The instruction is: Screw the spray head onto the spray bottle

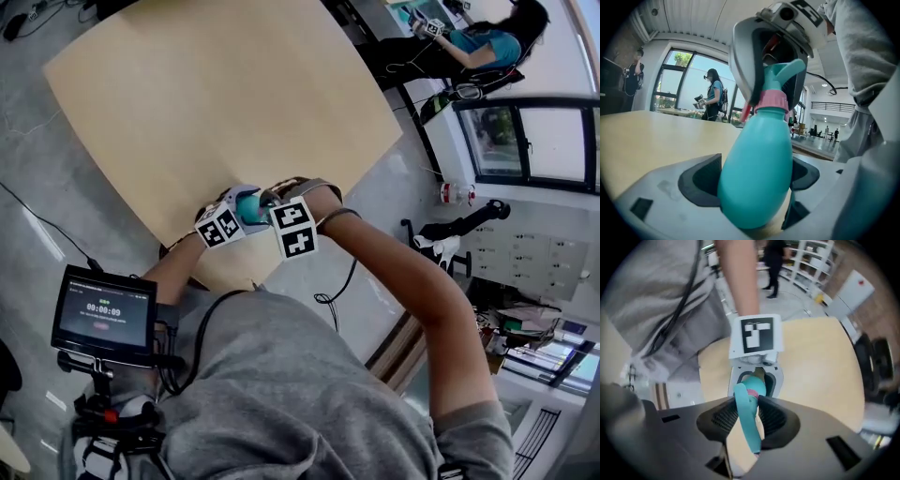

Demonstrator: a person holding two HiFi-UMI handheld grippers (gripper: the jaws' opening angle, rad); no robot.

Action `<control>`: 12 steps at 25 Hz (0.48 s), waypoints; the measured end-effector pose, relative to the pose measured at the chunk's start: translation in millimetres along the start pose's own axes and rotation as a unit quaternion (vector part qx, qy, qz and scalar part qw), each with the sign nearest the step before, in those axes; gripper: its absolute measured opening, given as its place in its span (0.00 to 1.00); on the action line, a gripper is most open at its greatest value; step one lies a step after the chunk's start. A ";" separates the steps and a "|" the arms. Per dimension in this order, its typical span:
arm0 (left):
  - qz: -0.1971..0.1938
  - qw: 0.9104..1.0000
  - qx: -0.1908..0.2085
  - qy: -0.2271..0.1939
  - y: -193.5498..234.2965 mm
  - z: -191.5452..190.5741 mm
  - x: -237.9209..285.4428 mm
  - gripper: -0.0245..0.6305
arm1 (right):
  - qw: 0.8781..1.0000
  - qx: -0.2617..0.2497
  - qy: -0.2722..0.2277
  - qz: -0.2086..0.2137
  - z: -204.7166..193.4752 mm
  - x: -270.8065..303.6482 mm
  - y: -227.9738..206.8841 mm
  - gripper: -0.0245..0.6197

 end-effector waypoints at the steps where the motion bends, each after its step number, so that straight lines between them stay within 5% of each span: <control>1: 0.014 1.000 -0.003 -0.005 -2.4 0.8 0.7 0.62 | 0.995 0.096 0.007 0.011 -5.1 0.9 -1.7 0.24; 2: 0.033 0.999 -0.007 -0.010 -5.4 1.8 2.0 0.62 | 0.978 0.207 0.014 0.020 -11.1 1.3 -2.3 0.24; 3: 0.056 0.998 -0.011 -0.014 -8.7 2.8 3.6 0.62 | 0.944 0.329 0.021 0.025 -16.9 0.6 -2.0 0.24; 5: 0.110 0.994 -0.017 -0.017 -15.2 4.4 5.6 0.62 | 0.840 0.542 0.026 0.014 -22.9 -3.6 0.9 0.24; 6: 0.138 0.990 -0.018 -0.014 -18.2 4.8 6.1 0.62 | 0.795 0.606 0.024 -0.003 -22.1 -5.7 3.7 0.24; 7: 0.160 0.987 -0.015 -0.009 -21.0 5.2 7.3 0.62 | 0.766 0.642 0.022 -0.025 -19.9 -7.6 6.9 0.24; 9: 0.183 0.983 -0.007 0.001 -25.5 5.7 11.1 0.62 | 0.739 0.670 0.018 -0.063 -16.8 -10.2 14.2 0.24; 12: 0.176 0.984 0.000 0.002 -30.8 2.6 12.7 0.62 | 0.728 0.682 0.015 -0.075 -16.7 -7.9 25.0 0.24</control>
Point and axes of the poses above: the fingertips, and each gripper's own axes: x forward along the fingers, y to its left, z out of its top, the point moved 8 cm from there along -x, backward along the fingers, and after that the axes turned 14 degrees about -z, right-handed, at the moved point
